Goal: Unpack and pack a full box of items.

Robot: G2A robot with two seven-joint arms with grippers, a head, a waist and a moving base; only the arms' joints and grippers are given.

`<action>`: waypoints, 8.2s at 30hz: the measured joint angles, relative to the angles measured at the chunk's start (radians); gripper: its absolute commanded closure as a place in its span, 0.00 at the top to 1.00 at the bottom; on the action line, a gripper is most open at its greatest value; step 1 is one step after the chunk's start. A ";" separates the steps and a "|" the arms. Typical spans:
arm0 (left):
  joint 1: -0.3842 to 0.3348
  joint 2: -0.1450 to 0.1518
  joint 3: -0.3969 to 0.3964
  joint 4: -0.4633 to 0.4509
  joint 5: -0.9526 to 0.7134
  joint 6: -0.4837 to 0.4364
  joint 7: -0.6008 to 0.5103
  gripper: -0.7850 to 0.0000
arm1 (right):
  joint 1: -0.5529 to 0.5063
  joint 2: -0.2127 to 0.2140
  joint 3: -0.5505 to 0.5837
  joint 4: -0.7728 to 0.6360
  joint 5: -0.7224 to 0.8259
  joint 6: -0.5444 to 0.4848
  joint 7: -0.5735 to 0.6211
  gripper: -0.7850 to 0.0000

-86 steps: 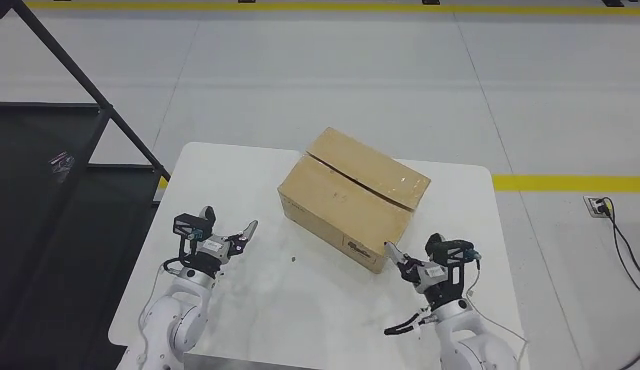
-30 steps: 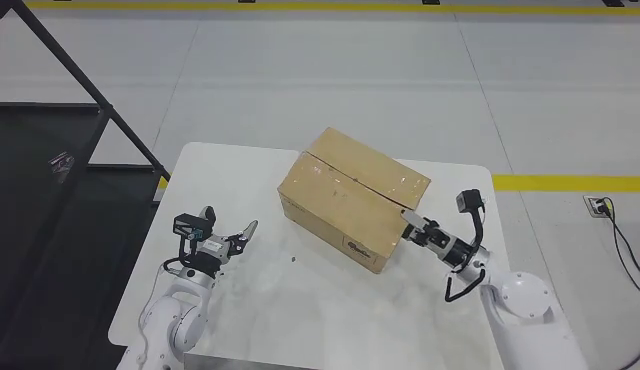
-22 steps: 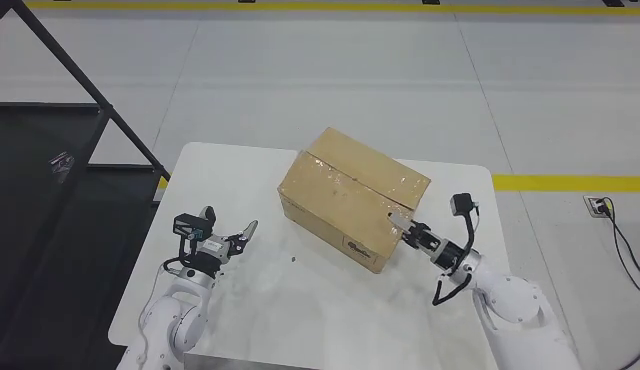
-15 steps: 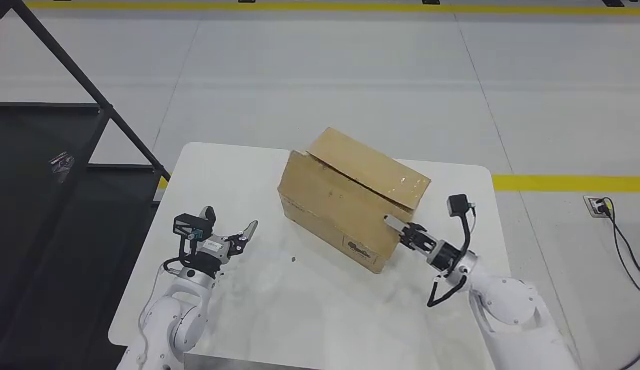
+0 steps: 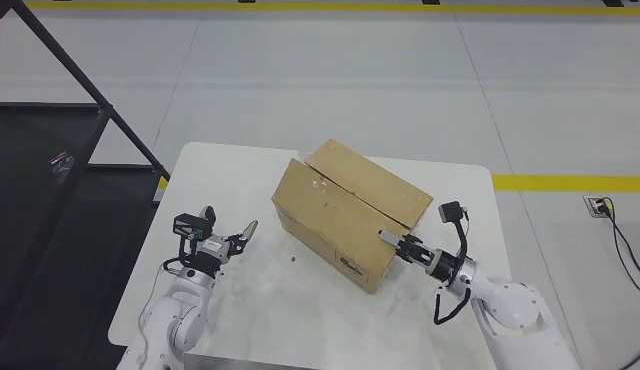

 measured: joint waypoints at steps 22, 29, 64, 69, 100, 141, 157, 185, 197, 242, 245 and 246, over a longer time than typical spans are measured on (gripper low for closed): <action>0.000 0.000 0.000 0.000 0.000 0.000 0.000 1.00 | -0.353 0.029 0.116 -0.421 -0.389 0.017 -0.355 1.00; 0.000 0.000 0.000 0.000 0.000 0.000 0.000 1.00 | -0.362 0.028 0.117 -0.428 -0.394 0.026 -0.368 1.00; 0.017 -0.001 -0.007 -0.035 -0.002 0.023 -0.028 1.00 | -0.322 0.003 -0.157 -0.325 -1.251 0.355 -0.535 1.00; 0.017 -0.001 -0.007 -0.035 -0.002 0.023 -0.028 1.00 | -0.310 0.000 -0.152 -0.316 -1.238 0.384 -0.541 1.00; -0.021 -0.002 -0.015 -0.013 0.038 0.055 -0.074 1.00 | -0.351 -0.006 0.020 -0.343 -0.918 0.349 -0.690 1.00; -0.320 -0.075 0.274 0.298 0.215 0.046 0.040 1.00 | -0.387 0.032 0.112 -0.303 -0.565 -0.136 -0.594 1.00; -0.247 -0.060 0.221 0.222 0.245 0.037 0.019 1.00 | -0.361 0.040 0.101 -0.269 -0.541 -0.161 -0.579 1.00; -0.277 -0.064 0.171 0.318 0.216 0.150 -0.091 1.00 | -0.354 0.049 0.086 -0.271 -0.512 -0.186 -0.555 1.00; -0.560 -0.151 0.336 0.725 0.122 0.074 0.022 1.00 | -0.436 0.060 0.141 -0.285 -0.525 -0.239 -0.597 1.00; -0.750 -0.281 0.395 1.086 -0.018 0.314 0.348 1.00 | -0.427 0.077 0.130 -0.271 -0.521 -0.231 -0.593 1.00; -0.746 -0.278 0.384 1.073 -0.025 0.347 0.359 1.00 | -0.427 0.078 0.131 -0.272 -0.521 -0.233 -0.593 1.00; -0.744 -0.277 0.380 1.069 -0.029 0.354 0.362 1.00 | -0.428 0.079 0.131 -0.273 -0.521 -0.233 -0.593 1.00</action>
